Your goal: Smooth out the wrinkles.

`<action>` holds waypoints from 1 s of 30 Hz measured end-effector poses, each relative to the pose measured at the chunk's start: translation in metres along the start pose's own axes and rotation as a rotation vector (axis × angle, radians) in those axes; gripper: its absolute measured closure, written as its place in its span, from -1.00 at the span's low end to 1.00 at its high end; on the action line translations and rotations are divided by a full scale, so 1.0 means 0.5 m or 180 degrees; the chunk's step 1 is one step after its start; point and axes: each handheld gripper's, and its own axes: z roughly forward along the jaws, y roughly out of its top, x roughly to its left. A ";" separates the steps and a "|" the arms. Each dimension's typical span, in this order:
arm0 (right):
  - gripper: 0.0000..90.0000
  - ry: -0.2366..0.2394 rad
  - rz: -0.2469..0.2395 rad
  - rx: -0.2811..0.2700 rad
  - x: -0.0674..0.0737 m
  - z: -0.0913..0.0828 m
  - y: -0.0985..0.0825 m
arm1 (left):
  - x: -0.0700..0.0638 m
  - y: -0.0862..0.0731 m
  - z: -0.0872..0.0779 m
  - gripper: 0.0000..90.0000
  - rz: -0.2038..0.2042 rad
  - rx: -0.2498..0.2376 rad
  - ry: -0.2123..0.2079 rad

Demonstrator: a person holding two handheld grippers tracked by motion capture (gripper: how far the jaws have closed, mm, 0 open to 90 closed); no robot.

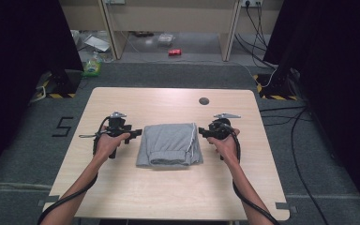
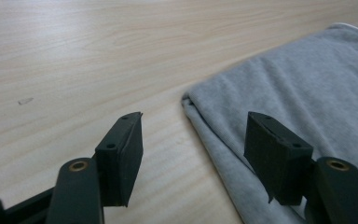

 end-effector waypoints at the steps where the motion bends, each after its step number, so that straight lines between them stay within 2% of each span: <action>1: -0.06 0.0007 0.0002 0.0000 0.001 -0.003 -0.002 | -0.003 -0.003 -0.004 -0.20 0.0016 -0.0006 -0.0016; 9: -0.08 0.0079 -0.0134 0.0003 0.019 -0.022 -0.018 | -0.024 -0.031 -0.032 -0.33 0.0105 0.0054 -0.0176; 12: -0.09 0.0115 -0.0123 -0.0001 0.025 -0.027 -0.024 | -0.031 -0.040 -0.043 -0.36 0.0084 0.0035 -0.0268; 17: -0.12 0.0105 -0.0253 -0.0007 0.042 -0.041 -0.032 | -0.043 -0.057 -0.059 -0.39 0.0150 0.0030 -0.0294; 20: -0.13 0.0145 -0.0316 -0.0025 0.055 -0.052 -0.038 | -0.048 -0.070 -0.070 -0.43 0.0147 0.0032 -0.0352; 27: -0.19 0.0216 -0.0376 -0.0015 0.075 -0.071 -0.056 | -0.063 -0.102 -0.094 -0.47 0.0192 0.0024 -0.0412; 30: -0.22 0.0207 -0.0413 0.0011 0.079 -0.078 -0.067 | -0.074 -0.115 -0.101 -0.57 0.0242 0.0039 -0.0398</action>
